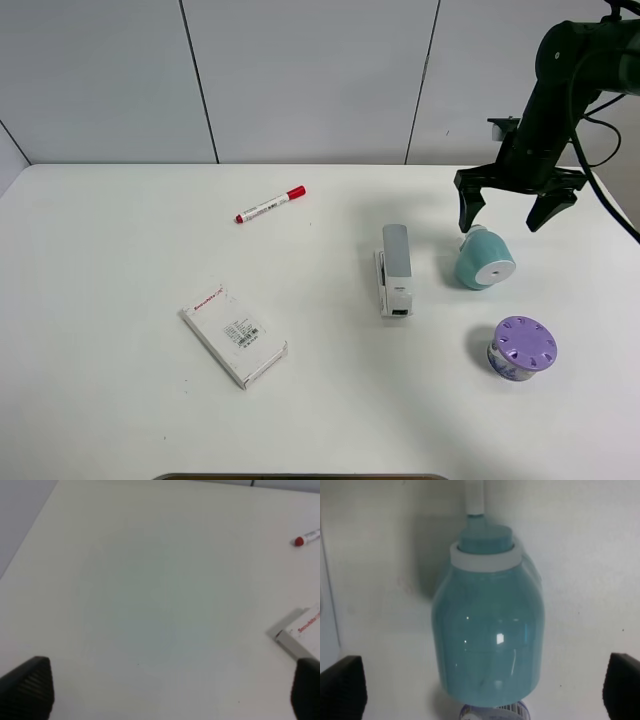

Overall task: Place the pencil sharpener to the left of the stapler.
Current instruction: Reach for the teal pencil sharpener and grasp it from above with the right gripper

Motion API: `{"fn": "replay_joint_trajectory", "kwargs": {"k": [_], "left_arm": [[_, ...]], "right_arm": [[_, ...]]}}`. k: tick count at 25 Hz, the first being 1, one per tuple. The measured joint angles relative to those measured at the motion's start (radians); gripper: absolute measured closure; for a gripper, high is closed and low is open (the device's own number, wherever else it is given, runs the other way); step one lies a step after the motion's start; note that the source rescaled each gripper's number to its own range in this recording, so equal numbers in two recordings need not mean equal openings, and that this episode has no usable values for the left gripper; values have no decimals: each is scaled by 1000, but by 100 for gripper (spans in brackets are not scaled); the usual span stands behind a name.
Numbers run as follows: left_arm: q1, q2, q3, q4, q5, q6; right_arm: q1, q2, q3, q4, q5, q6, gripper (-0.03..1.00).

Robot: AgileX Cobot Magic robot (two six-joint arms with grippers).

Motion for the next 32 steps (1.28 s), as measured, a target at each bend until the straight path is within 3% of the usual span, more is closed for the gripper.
{"fn": "replay_joint_trajectory", "kwargs": {"k": [13,32], "left_arm": [[0,0,0,0,0,0],[0,0,0,0,0,0]], "right_arm": [[0,0,0,-1,0,-66,-3],[0,158,0,-3,-33,-75,-3]]}}
